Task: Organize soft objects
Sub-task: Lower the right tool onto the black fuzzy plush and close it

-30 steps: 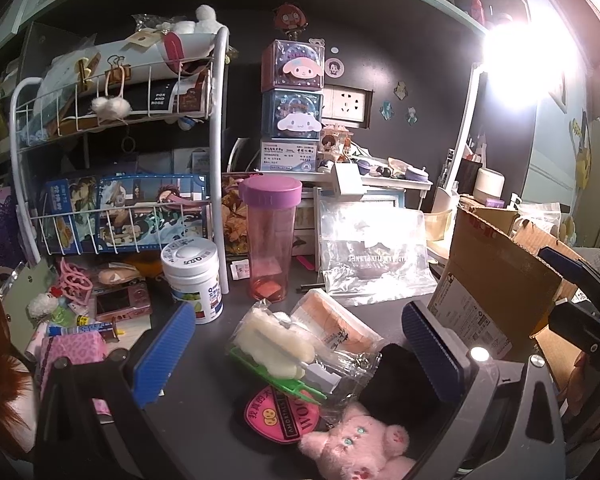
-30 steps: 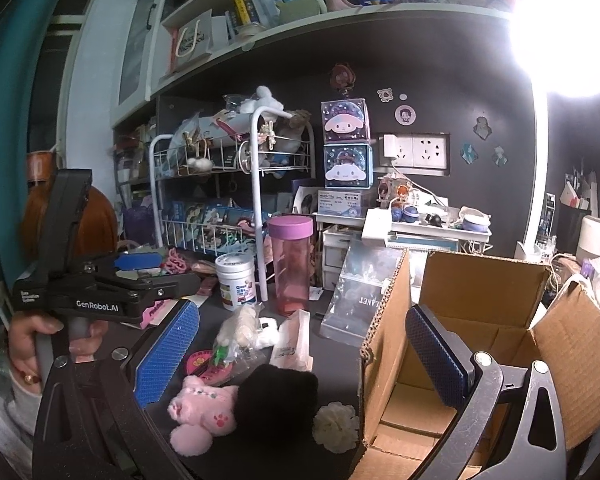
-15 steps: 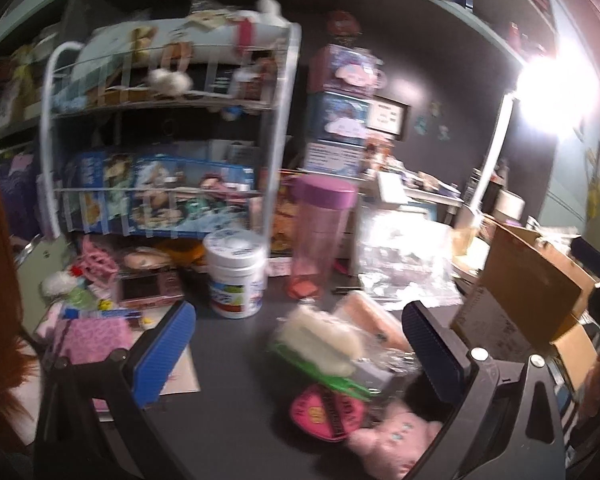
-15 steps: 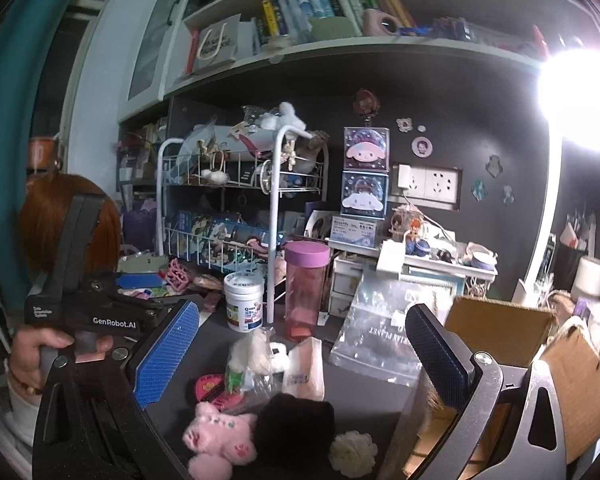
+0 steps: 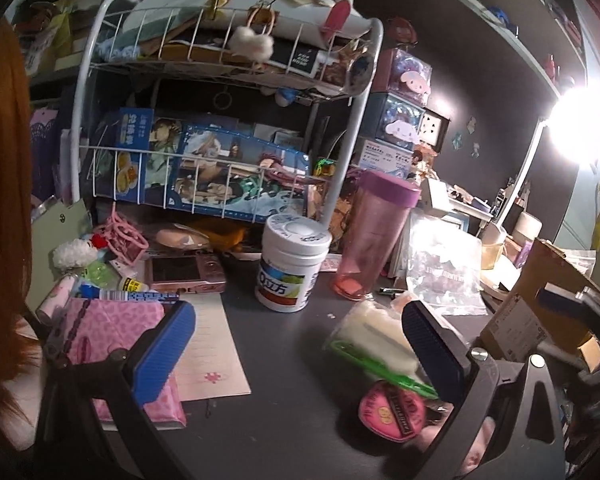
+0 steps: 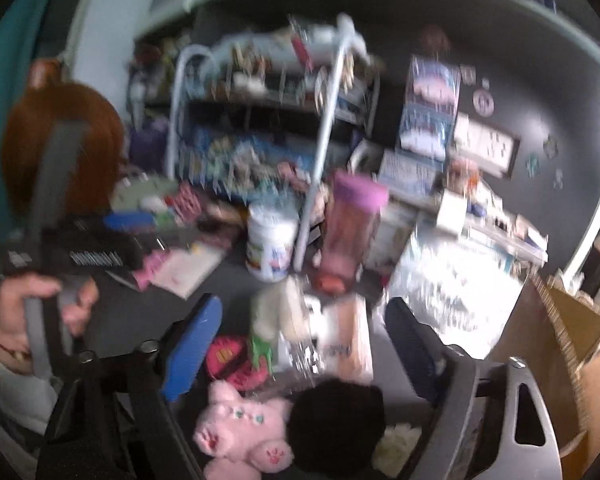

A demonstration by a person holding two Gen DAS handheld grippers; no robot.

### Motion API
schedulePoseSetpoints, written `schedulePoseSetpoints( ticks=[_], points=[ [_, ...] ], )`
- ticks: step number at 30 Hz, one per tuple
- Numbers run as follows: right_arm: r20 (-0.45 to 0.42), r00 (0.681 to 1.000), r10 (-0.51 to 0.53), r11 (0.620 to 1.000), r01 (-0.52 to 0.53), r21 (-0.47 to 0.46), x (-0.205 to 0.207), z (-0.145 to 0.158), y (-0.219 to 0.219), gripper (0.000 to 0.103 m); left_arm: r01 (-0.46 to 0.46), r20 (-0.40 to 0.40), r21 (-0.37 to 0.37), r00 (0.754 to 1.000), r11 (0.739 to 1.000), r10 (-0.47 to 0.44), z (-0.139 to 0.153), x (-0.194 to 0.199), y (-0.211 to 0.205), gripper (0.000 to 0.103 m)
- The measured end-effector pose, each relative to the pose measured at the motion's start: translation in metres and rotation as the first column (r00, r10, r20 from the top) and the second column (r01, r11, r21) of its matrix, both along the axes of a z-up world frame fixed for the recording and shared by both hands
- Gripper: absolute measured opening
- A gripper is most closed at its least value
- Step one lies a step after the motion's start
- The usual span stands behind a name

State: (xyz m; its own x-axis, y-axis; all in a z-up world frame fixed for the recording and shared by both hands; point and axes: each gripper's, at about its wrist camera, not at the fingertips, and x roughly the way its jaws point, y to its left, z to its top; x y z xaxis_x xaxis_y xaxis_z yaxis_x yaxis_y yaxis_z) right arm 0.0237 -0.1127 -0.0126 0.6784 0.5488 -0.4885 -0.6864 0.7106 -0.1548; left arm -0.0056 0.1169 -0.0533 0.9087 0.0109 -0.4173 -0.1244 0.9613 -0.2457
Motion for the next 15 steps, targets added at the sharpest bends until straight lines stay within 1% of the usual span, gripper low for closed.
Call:
schedulePoseSetpoints(
  ticks=[3,5,7,10,15],
  points=[
    [-0.070,0.995,-0.065,0.997,0.061,-0.055,0.013,-0.021,-0.001,0.080,0.031,-0.001,0.001,1.000,1.000,-0.031,-0.005,0.005,0.002,0.103],
    [-0.113,0.985,-0.127,0.988,0.115,-0.104,0.023,-0.035,-0.005,0.078,0.061,-0.001,-0.003,0.998,0.998,-0.061,-0.007,0.009,0.000,0.103],
    [-0.155,0.975,-0.162,0.981,0.142,-0.131,0.030,-0.045,-0.011,0.078,0.082,0.002,-0.002,0.997,0.997,-0.082,-0.007,0.012,-0.002,0.102],
    [-0.195,0.962,-0.191,0.974,0.160,-0.162,0.035,-0.053,-0.018,0.078,0.116,0.008,-0.004,0.993,0.993,-0.116,-0.007,0.017,-0.008,0.102],
    [-0.272,0.940,-0.204,0.967,0.151,-0.203,0.049,-0.067,-0.018,0.078,0.183,0.014,-0.013,0.983,0.983,-0.183,-0.007,0.023,-0.019,0.102]
  ],
)
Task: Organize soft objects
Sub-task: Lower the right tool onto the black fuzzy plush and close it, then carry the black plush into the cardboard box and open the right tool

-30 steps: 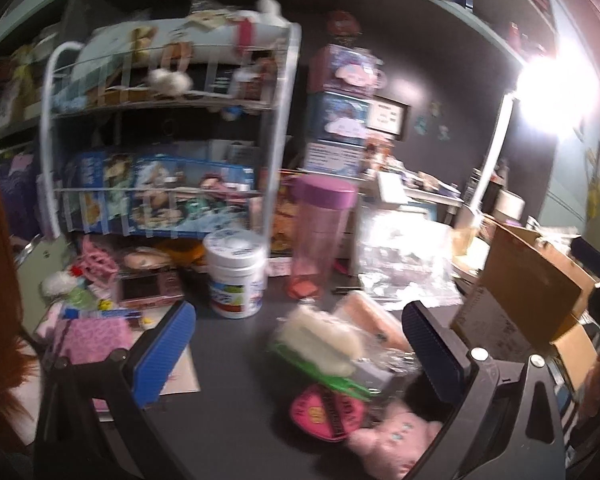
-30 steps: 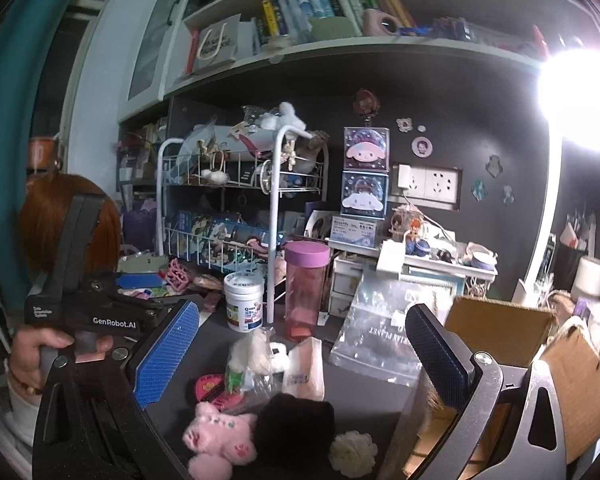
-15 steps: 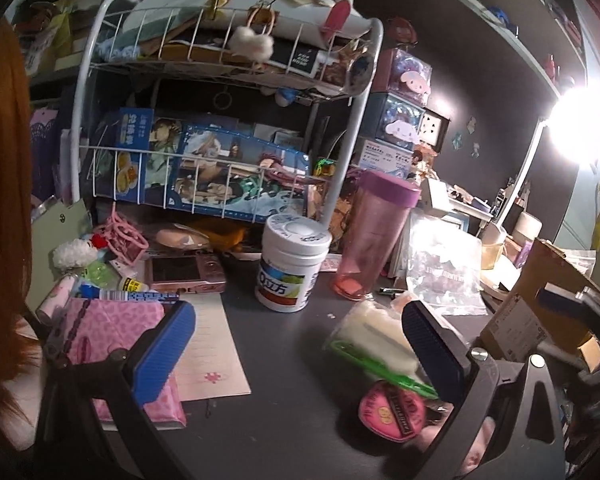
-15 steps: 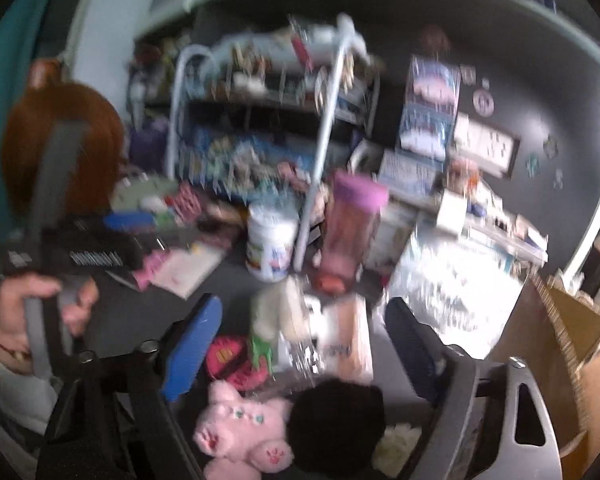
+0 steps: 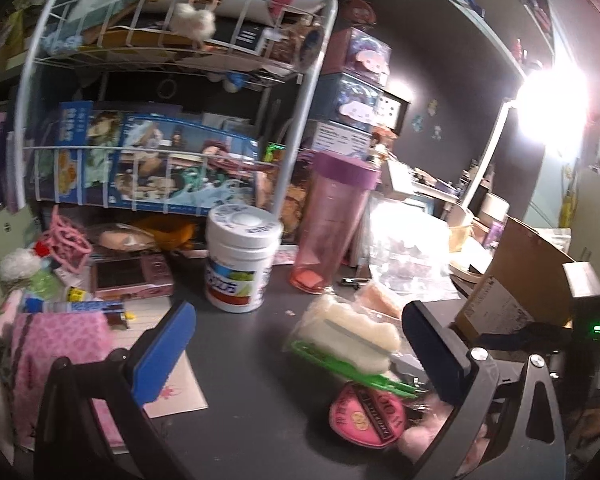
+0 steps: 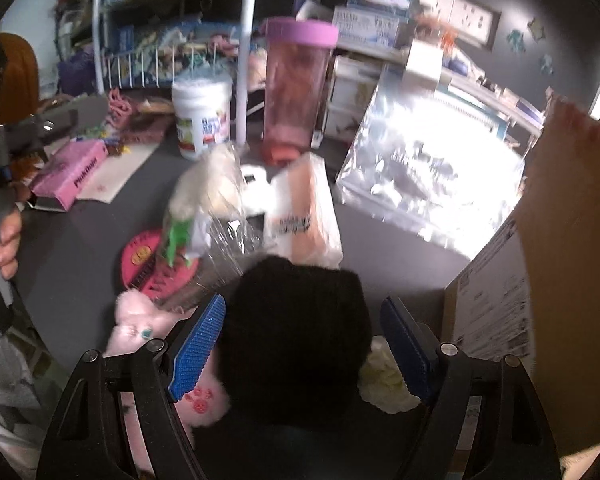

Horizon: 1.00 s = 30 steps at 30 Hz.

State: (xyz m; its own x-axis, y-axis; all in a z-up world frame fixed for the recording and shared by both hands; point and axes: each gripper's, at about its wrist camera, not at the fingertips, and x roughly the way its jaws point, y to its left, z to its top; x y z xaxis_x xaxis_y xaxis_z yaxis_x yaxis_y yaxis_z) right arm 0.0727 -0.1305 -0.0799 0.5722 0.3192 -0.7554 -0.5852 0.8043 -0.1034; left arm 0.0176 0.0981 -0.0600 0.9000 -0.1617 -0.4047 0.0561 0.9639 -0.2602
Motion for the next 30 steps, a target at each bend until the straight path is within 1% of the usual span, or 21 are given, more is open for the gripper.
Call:
schedulePoseSetpoints(
  ticks=[4,7,8,10,14,16,18,19,20,22,25,27,29,30],
  points=[
    [-0.068,0.997,0.019,1.000,-0.019,0.006,0.010,-0.010,0.001,0.078,0.030,0.003,-0.015,1.000,0.999,-0.030,0.001,0.002,-0.005,0.102],
    [-0.097,0.995,0.020,0.999,-0.022,-0.023,0.014,-0.018,0.002,0.077,0.027,-0.004,-0.007,1.000,1.000,-0.027,0.000,0.003,-0.007,0.102],
    [-0.101,0.995,0.019,0.999,-0.021,-0.024,0.014,-0.020,0.000,0.073,0.026,-0.005,-0.006,1.000,1.000,-0.026,0.000,0.002,-0.007,0.102],
    [-0.105,0.994,0.016,1.000,-0.016,-0.003,0.014,-0.021,-0.003,0.071,0.029,-0.007,-0.010,1.000,1.000,-0.029,0.000,0.002,-0.006,0.102],
    [-0.091,0.996,0.013,1.000,-0.010,0.027,0.011,-0.017,-0.009,0.065,0.043,-0.013,-0.013,0.999,0.999,-0.043,0.001,0.003,-0.009,0.102],
    [-0.079,0.997,0.026,0.999,-0.023,0.040,0.007,-0.013,-0.009,0.064,0.061,-0.016,-0.014,0.998,0.998,-0.062,0.004,0.004,-0.011,0.102],
    [-0.043,0.998,0.035,0.998,-0.033,0.047,0.000,-0.005,-0.008,0.064,0.095,-0.019,-0.013,0.995,0.995,-0.095,0.009,0.006,-0.015,0.102],
    [-0.020,0.999,0.036,0.998,-0.036,0.048,-0.003,-0.001,-0.008,0.064,0.130,-0.015,-0.018,0.991,0.991,-0.130,0.013,0.007,-0.018,0.102],
    [0.012,0.999,0.038,0.998,-0.039,0.056,-0.006,0.006,-0.008,0.064,0.160,-0.009,-0.029,0.987,0.987,-0.160,0.018,0.007,-0.021,0.102],
    [0.050,0.998,0.048,0.995,-0.052,0.089,-0.012,0.017,-0.009,0.064,0.242,0.010,-0.052,0.970,0.969,-0.242,0.028,0.009,-0.027,0.102],
    [0.111,0.991,0.079,0.980,-0.098,0.173,-0.022,0.041,-0.012,0.064,0.373,0.018,-0.055,0.928,0.926,-0.373,0.045,0.014,-0.044,0.102],
    [0.160,0.983,0.094,0.966,-0.129,0.222,-0.029,0.054,-0.012,0.064,0.426,0.012,-0.052,0.905,0.903,-0.426,0.052,0.017,-0.056,0.101],
    [0.207,0.973,0.104,0.953,-0.157,0.260,-0.036,0.067,-0.014,0.064,0.465,0.000,-0.073,0.884,0.882,-0.467,0.058,0.020,-0.066,0.095],
    [0.231,0.967,0.112,0.945,-0.176,0.277,-0.039,0.073,-0.015,0.064,0.485,-0.004,-0.087,0.873,0.870,-0.487,0.062,0.023,-0.071,0.088]
  ],
)
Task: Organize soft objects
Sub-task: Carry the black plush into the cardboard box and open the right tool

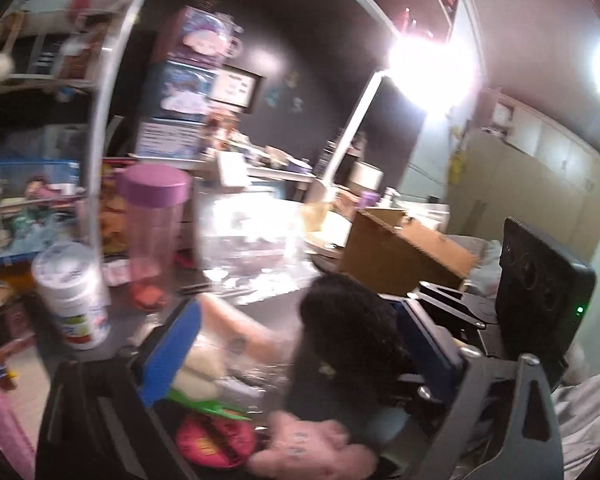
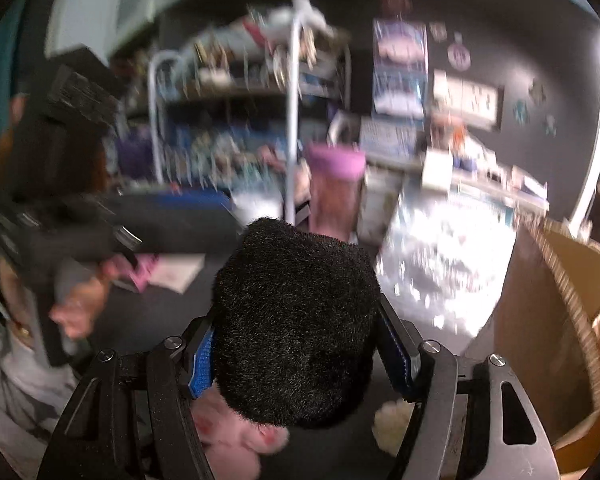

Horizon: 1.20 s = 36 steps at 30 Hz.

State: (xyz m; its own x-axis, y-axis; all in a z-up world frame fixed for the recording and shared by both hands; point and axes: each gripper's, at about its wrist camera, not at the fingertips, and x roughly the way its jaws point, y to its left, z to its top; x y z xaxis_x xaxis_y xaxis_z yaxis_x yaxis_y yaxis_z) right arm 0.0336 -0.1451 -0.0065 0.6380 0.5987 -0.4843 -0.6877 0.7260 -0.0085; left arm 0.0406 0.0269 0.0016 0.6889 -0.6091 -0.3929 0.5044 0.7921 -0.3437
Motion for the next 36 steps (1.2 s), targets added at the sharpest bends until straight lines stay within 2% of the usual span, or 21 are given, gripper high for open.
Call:
schedulePoseSetpoints(
  ticks=[2,3,7,8,15,20,25,28,31,35,36],
  points=[
    [0.040,0.999,0.015,0.999,-0.017,0.035,-0.005,0.012,-0.003,0.064,0.060,0.007,-0.028,0.998,0.998,-0.060,0.010,-0.001,-0.010,0.082],
    [0.057,0.998,0.018,0.999,-0.021,0.046,-0.007,0.016,-0.006,0.064,0.081,0.018,-0.032,0.997,0.996,-0.080,0.016,-0.003,-0.016,0.075],
    [0.105,0.994,0.007,0.994,-0.018,0.104,-0.008,0.032,-0.026,0.064,0.137,0.067,-0.002,0.988,0.991,-0.136,0.040,-0.009,-0.046,0.047],
    [0.112,0.994,0.002,0.993,-0.015,0.117,-0.008,0.035,-0.032,0.064,0.146,0.075,0.007,0.986,0.989,-0.146,0.046,-0.010,-0.052,0.045],
    [0.168,0.984,-0.064,0.976,0.027,0.214,-0.009,0.053,-0.089,0.064,0.180,0.131,0.118,0.972,0.976,-0.195,0.080,-0.006,-0.114,0.044],
    [0.167,0.977,-0.130,0.960,0.082,0.267,-0.006,0.056,-0.133,0.064,0.228,0.125,0.184,0.959,0.956,-0.253,0.092,0.002,-0.161,0.044],
    [0.124,0.974,-0.188,0.954,0.151,0.258,0.003,0.048,-0.168,0.064,0.266,0.064,0.270,0.954,0.925,-0.293,0.081,0.029,-0.210,0.045],
    [0.058,0.977,-0.206,0.956,0.188,0.224,0.021,0.037,-0.181,0.064,0.272,-0.007,0.315,0.959,0.909,-0.284,0.068,0.048,-0.232,0.044],
    [0.029,0.973,-0.230,0.956,0.220,0.196,0.031,0.030,-0.186,0.064,0.254,-0.068,0.369,0.967,0.894,-0.247,0.052,0.067,-0.245,0.045],
    [0.022,0.966,-0.259,0.956,0.253,0.146,0.037,0.022,-0.191,0.064,0.267,-0.105,0.359,0.964,0.894,-0.246,0.044,0.078,-0.249,0.048],
    [0.017,0.966,-0.257,0.957,0.252,0.143,0.038,0.021,-0.192,0.064,0.264,-0.103,0.355,0.965,0.897,-0.243,0.045,0.078,-0.248,0.056]
  ],
)
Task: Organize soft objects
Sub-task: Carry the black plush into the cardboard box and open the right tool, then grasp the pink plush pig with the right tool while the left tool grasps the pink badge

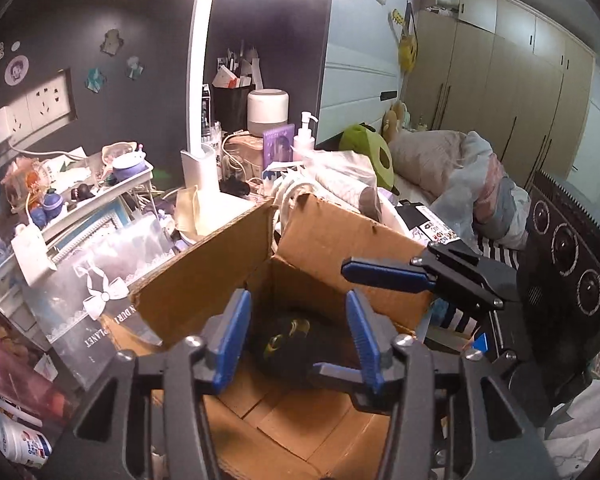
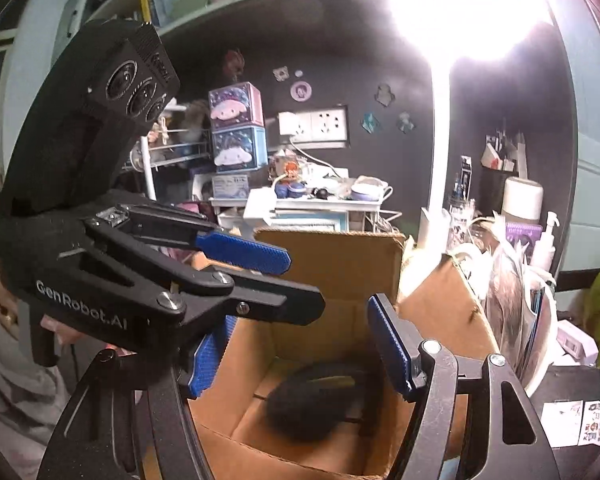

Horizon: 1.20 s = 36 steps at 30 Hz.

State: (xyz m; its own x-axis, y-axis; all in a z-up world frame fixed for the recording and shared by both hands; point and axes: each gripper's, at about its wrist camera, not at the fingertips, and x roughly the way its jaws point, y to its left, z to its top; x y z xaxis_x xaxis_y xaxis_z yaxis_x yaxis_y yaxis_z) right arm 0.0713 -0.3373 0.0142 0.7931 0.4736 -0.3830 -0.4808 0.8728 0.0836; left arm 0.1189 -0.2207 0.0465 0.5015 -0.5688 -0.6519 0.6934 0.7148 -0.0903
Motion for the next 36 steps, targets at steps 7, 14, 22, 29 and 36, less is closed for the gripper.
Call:
schedulePoseSetpoints(
  ticks=[7,14,22,29,36],
  points=[
    [-0.003,1.000,0.008,1.000,-0.008,-0.027,-0.003,-0.001,0.002,0.090,-0.027,0.015,-0.079,0.999,0.997,0.028,0.015,-0.003,0.026,0.077],
    [0.041,0.999,0.027,0.998,-0.024,-0.063,-0.019,0.010,0.024,0.103,-0.082,0.079,-0.124,0.993,0.989,0.092,0.030,-0.026,0.076,0.085],
    [0.132,0.987,0.091,0.989,-0.073,-0.131,-0.044,0.026,0.076,0.103,-0.242,0.154,-0.182,0.950,0.953,0.271,0.033,-0.055,0.162,0.089],
    [0.071,0.958,0.277,0.958,-0.269,-0.102,-0.052,0.025,0.139,0.103,-0.384,0.143,-0.213,0.897,0.898,0.418,0.005,-0.076,0.237,0.089],
    [0.003,0.926,0.377,0.915,-0.371,-0.159,-0.063,0.001,0.193,0.103,-0.509,0.083,-0.232,0.838,0.828,0.539,-0.039,-0.089,0.293,0.089]
  ],
)
